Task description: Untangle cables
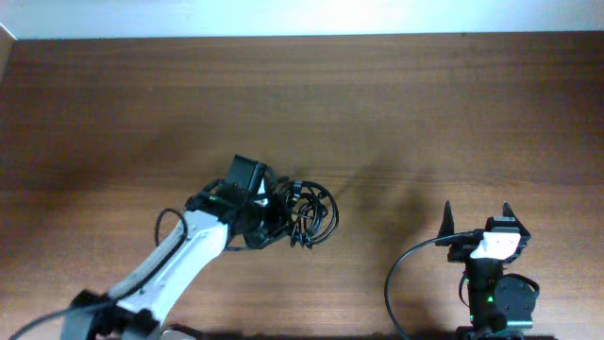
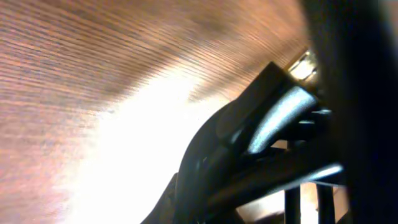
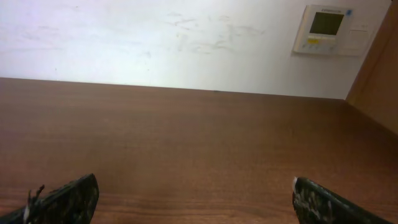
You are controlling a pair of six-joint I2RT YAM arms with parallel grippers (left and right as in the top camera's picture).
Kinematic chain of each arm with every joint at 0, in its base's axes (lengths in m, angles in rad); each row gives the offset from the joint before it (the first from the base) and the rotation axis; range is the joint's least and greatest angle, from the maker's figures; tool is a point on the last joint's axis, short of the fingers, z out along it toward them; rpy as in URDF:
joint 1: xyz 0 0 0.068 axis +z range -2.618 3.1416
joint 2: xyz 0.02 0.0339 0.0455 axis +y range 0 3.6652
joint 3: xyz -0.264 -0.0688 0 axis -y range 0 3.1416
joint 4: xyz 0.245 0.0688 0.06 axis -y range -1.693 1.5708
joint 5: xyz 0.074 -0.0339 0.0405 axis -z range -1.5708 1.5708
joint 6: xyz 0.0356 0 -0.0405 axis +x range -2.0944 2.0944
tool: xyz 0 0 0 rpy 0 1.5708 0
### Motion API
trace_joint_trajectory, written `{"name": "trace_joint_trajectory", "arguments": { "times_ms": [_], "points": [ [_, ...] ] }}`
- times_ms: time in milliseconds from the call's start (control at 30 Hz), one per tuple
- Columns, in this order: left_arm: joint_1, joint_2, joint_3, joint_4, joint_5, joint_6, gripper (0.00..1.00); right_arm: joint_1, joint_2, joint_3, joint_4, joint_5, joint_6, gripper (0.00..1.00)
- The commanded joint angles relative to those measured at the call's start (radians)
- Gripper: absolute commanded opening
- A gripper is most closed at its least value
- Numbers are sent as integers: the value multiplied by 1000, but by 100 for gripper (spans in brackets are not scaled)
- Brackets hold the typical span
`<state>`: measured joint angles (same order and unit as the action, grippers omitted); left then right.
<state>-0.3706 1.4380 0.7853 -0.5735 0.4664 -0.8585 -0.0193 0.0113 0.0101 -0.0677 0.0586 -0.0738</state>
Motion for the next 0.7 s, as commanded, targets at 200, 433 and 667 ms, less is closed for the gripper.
{"name": "trace_joint_trajectory", "arguments": {
  "times_ms": [200,433,667],
  "points": [
    [5,-53,1,-68,-124,113,0,-6,13,-5,17,-739,771,98],
    [5,-53,1,-76,-122,112,66,-6,13,-5,-8,-1246,771,99],
    [4,-53,1,-77,-118,112,47,-6,13,-5,-8,-1278,771,98]
  ]
}}
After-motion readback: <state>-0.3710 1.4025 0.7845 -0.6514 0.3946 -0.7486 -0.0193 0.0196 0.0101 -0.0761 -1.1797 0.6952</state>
